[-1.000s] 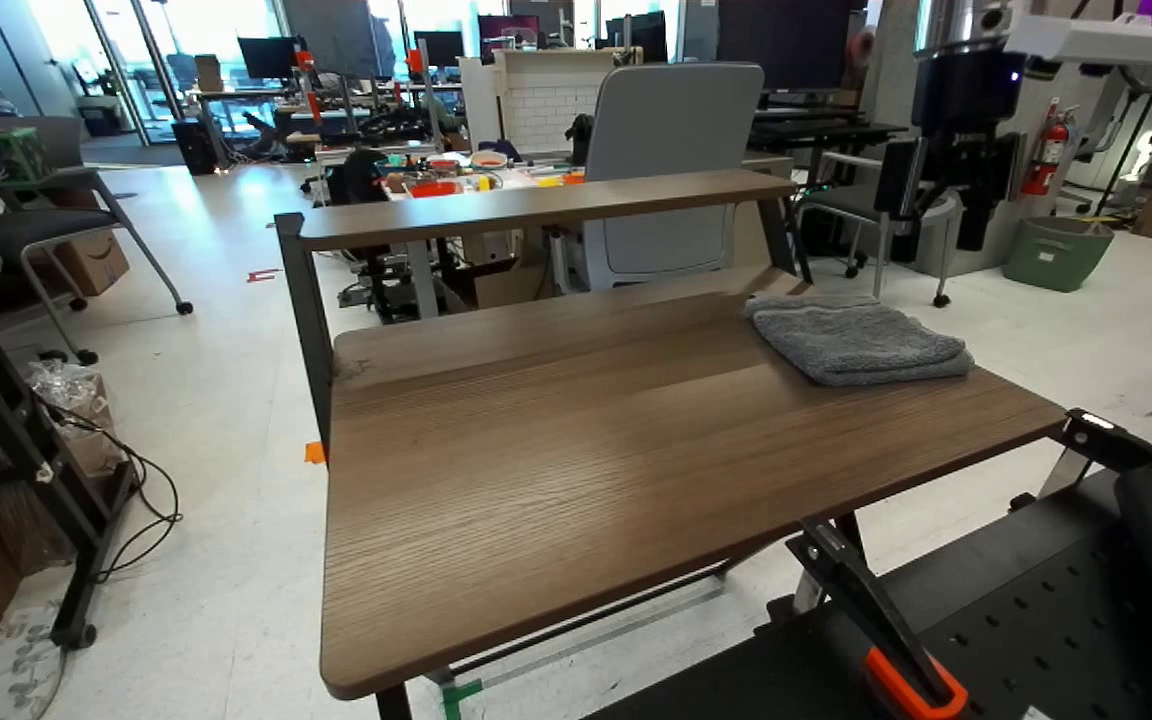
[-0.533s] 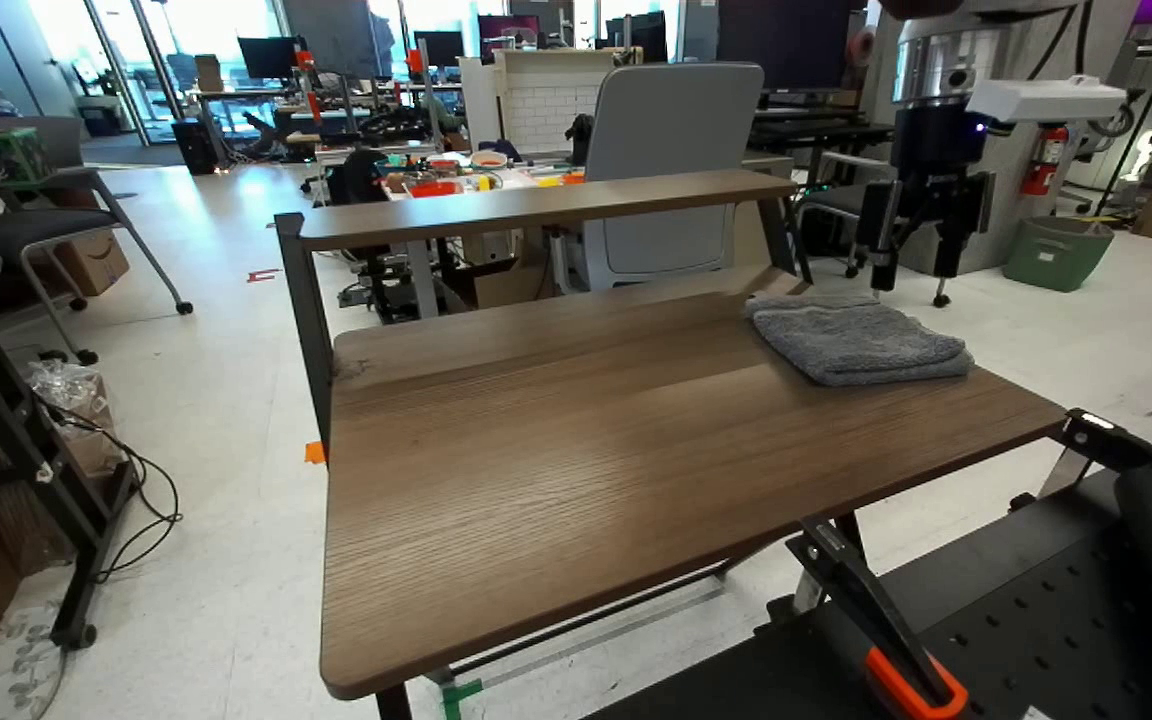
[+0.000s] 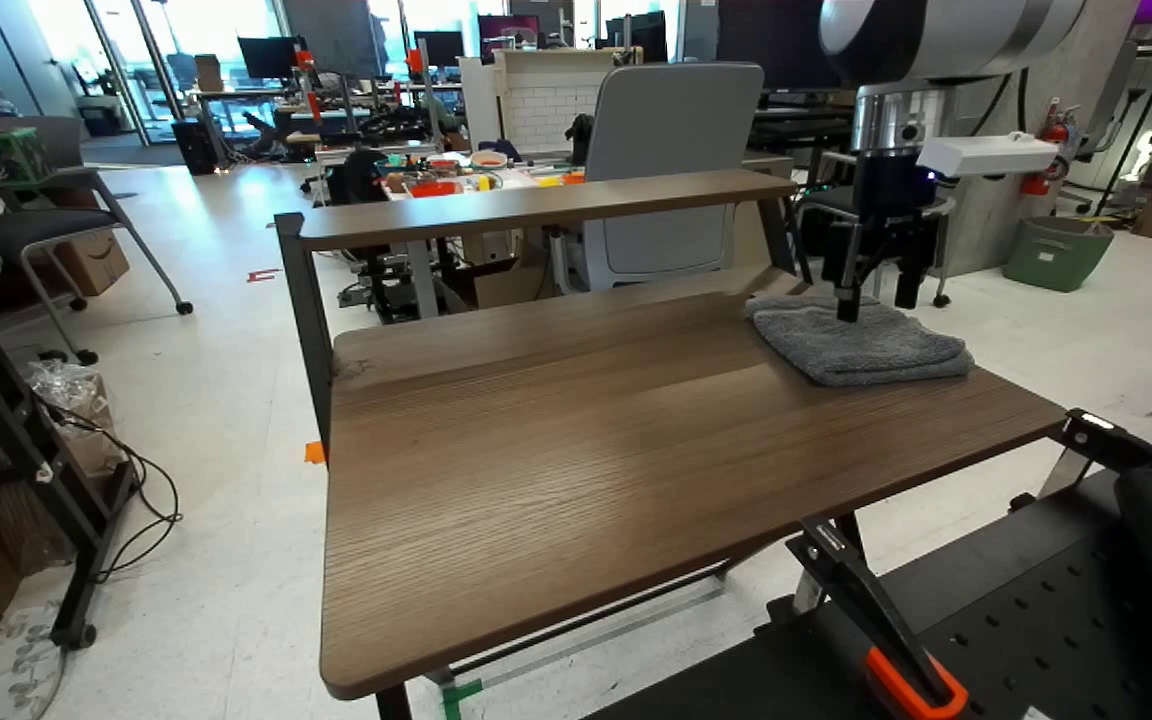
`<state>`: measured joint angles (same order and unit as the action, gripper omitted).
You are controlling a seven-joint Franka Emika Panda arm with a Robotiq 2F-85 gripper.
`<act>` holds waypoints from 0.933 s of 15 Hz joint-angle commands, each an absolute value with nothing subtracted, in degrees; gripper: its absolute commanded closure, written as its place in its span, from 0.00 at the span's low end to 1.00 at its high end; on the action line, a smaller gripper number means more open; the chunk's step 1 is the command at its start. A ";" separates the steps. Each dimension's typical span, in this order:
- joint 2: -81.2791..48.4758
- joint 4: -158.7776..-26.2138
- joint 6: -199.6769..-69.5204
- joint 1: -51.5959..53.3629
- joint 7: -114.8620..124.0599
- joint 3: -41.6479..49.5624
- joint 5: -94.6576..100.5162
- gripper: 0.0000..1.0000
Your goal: Move the towel to the left
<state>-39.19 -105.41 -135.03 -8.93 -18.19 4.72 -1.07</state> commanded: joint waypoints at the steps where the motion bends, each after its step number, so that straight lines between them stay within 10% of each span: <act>1: -43.48 -101.13 -135.17 -9.88 -18.65 3.14 0.52 0.00; 14: -51.27 -90.89 -131.21 -3.05 -18.98 -0.72 6.79 0.00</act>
<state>-46.92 -96.29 -133.65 -4.60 -18.74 0.57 4.90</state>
